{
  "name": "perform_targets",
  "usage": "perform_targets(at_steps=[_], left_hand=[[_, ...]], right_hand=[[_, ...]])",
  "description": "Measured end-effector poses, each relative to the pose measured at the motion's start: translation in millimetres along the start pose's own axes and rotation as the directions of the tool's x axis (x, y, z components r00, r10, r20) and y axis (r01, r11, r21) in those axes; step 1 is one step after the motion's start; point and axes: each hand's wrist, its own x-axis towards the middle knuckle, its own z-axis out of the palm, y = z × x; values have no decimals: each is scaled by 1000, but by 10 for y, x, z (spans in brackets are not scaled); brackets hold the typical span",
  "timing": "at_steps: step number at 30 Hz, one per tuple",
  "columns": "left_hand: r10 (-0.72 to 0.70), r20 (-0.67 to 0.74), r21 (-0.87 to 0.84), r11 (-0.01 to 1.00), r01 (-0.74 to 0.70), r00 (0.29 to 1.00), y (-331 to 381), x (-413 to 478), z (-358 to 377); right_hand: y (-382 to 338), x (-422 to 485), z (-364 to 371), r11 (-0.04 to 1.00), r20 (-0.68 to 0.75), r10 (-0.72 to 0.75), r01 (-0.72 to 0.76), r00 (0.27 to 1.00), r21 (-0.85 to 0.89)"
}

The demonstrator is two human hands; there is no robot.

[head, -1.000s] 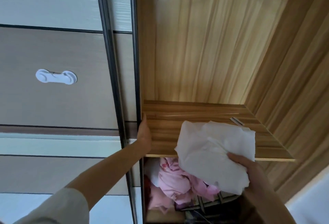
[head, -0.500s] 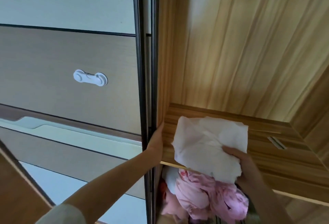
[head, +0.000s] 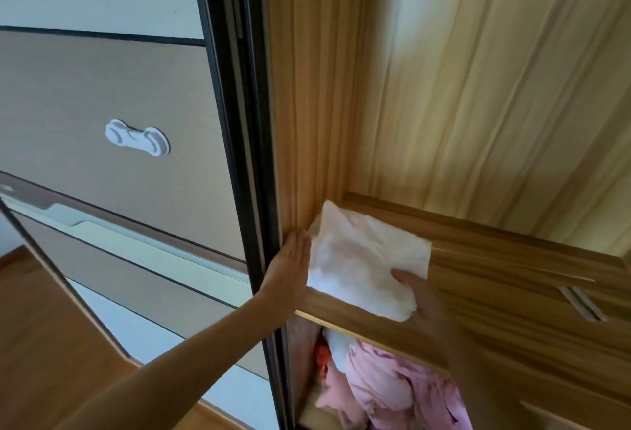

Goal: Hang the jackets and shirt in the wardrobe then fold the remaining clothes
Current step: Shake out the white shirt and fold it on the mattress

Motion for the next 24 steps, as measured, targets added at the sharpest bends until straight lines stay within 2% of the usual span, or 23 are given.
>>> perform_targets(at_steps=[1, 2, 3, 5, 6, 7, 8, 9, 10, 11, 13, 15, 16, 19, 22, 24], left_hand=[[-37, 61, -76, 996, 41, 997, 38, 6, -69], [-102, 102, -128, 985, 115, 989, 95, 22, -82], [-79, 82, -199, 976, 94, 993, 180, 53, -6], [-35, 138, -287, 955, 74, 990, 287, 59, 79], [32, 225, -342, 938, 48, 974, 331, 61, 61], [63, 178, -373, 928, 8, 982, 403, 78, 159], [81, 157, -429, 903, -6, 984, 480, 118, 284], [104, 135, -445, 895, -33, 985, 533, 171, 416], [126, 175, -477, 878, -28, 976, 581, 205, 500], [139, 191, -469, 883, -34, 972, 617, 238, 528], [134, 221, -528, 849, 3, 966, 675, 278, 620], [111, 260, -537, 842, 48, 959, 707, 326, 639], [97, 266, -550, 832, 68, 959, 727, 363, 664], [95, 294, -608, 787, 110, 951, 828, 520, 768], [97, 250, -606, 792, 78, 963, 879, 633, 838], [101, 257, -616, 783, 82, 961, 888, 687, 863]], right_hand=[[60, 96, -64, 974, -129, -92, 62, 987, -219], [122, 170, -139, 889, -187, -201, 100, 962, -446], [200, 239, -231, 794, -205, -259, 87, 944, -602], [424, 481, -395, 543, -187, -378, 53, 907, -838], [533, 569, -438, 404, -190, -461, 14, 867, -915], [603, 602, -425, 296, -157, -566, 22, 809, -955], [657, 630, -389, 200, -83, -617, 54, 782, -978], [707, 620, -333, 122, -14, -611, 76, 791, -990], [746, 591, -269, 26, 64, -624, 102, 779, -994], [849, 703, -298, -26, 120, -615, 132, 779, -991], [956, 852, -349, -53, 146, -560, 140, 815, -989], [988, 976, -402, 3, 98, -526, 117, 845, -993], [952, 997, -398, -1, 89, -507, 103, 858, -995], [890, 1123, -392, -16, 87, -500, 92, 861, -996], [863, 1163, -383, -33, 71, -527, 63, 847, -997], [837, 1137, -365, -40, 67, -494, 55, 867, -998]])
